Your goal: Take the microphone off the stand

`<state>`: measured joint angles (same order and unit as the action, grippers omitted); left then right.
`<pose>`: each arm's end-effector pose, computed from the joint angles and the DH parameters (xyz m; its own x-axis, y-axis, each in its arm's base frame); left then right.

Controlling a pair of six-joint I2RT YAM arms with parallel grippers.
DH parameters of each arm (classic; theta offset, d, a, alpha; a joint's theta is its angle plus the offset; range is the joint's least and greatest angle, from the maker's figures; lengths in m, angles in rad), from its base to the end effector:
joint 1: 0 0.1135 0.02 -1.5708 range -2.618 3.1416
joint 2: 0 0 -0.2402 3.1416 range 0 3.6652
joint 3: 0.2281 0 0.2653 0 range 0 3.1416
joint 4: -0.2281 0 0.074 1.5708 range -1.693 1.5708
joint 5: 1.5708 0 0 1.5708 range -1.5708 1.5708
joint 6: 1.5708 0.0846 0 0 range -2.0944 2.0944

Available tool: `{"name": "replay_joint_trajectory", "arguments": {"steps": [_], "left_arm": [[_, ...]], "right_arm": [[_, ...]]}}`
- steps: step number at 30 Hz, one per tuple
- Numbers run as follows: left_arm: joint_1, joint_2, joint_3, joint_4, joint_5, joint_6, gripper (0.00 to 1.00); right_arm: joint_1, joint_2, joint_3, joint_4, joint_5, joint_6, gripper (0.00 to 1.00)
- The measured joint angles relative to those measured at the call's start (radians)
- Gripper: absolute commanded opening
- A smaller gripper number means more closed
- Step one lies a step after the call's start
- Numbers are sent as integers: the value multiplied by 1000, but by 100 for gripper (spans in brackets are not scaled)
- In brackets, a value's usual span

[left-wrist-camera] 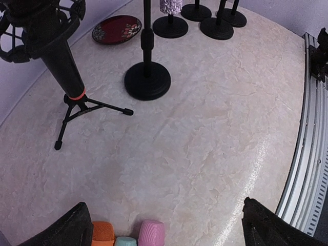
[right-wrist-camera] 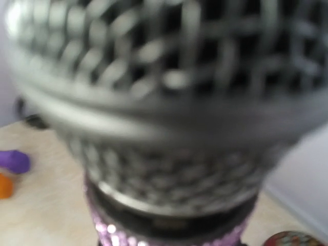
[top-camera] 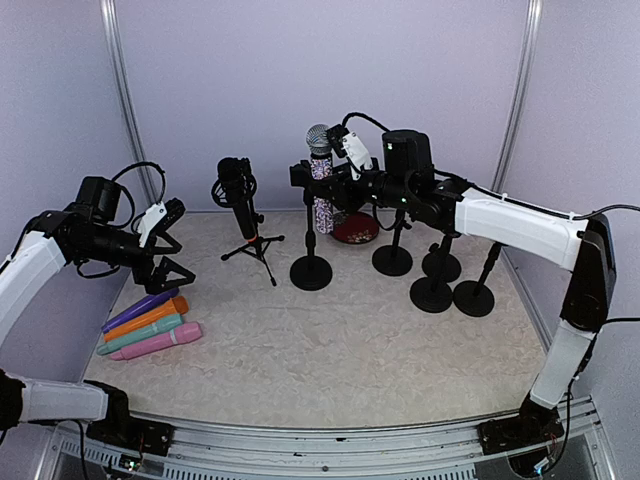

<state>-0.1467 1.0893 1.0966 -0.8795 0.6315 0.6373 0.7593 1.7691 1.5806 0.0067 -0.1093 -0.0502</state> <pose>0.2482 -0.0872 0.2793 -0.3151 0.5321 -0.7859 0.8475 0.5305 0.0194 0.3475 0.3426 0.3309 -0.0927 -0.1568 -0.9833 -0.7677 0.6401 -0.0297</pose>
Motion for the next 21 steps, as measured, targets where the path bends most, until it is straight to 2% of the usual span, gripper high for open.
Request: {"name": "replay_joint_trajectory", "arguments": {"steps": [4, 9, 16, 21], "left_arm": [[-19, 24, 51, -7, 15, -1, 99], [-67, 65, 101, -13, 23, -2, 99], [-155, 120, 156, -16, 51, -1, 99], [-175, 183, 250, -17, 112, 5, 99]], "right_arm": [[25, -92, -111, 10, -60, 45, 0], [78, -159, -176, 12, -132, 83, 0], [157, -180, -195, 0, -237, 91, 0], [187, -195, -206, -15, -309, 72, 3]]}}
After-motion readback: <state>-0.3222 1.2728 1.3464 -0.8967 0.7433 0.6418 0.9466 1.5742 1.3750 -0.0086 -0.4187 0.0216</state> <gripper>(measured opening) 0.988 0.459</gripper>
